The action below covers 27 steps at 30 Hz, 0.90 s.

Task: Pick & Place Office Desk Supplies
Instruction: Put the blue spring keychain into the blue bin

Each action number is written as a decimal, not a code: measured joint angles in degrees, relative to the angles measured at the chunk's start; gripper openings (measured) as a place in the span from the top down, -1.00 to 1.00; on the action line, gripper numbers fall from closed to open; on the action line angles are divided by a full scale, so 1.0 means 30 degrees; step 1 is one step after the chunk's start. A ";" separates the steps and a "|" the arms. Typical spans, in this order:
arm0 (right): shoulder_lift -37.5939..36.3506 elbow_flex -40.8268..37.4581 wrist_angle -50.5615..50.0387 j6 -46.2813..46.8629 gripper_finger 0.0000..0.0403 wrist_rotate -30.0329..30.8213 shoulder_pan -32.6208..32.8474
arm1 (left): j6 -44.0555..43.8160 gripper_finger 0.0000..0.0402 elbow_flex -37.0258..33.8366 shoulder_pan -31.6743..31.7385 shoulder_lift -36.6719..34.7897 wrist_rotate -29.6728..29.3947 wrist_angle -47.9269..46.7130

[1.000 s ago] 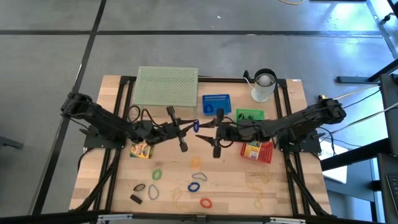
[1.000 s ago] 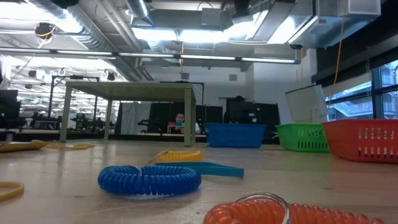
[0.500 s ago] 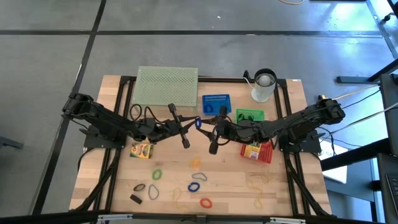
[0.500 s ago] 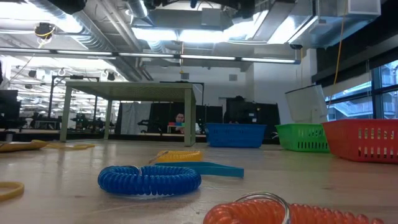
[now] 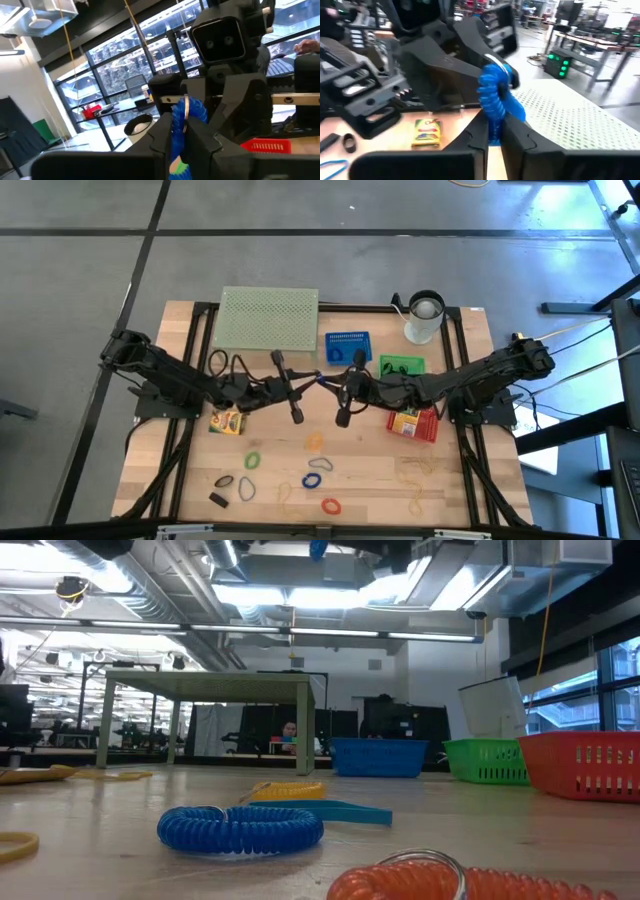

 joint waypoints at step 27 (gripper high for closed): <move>0.0979 -0.0007 -1.1466 0.7470 0.94 -0.3083 -0.9487 | -0.6697 0.16 0.0000 -0.0778 -0.0007 -0.7944 -0.8684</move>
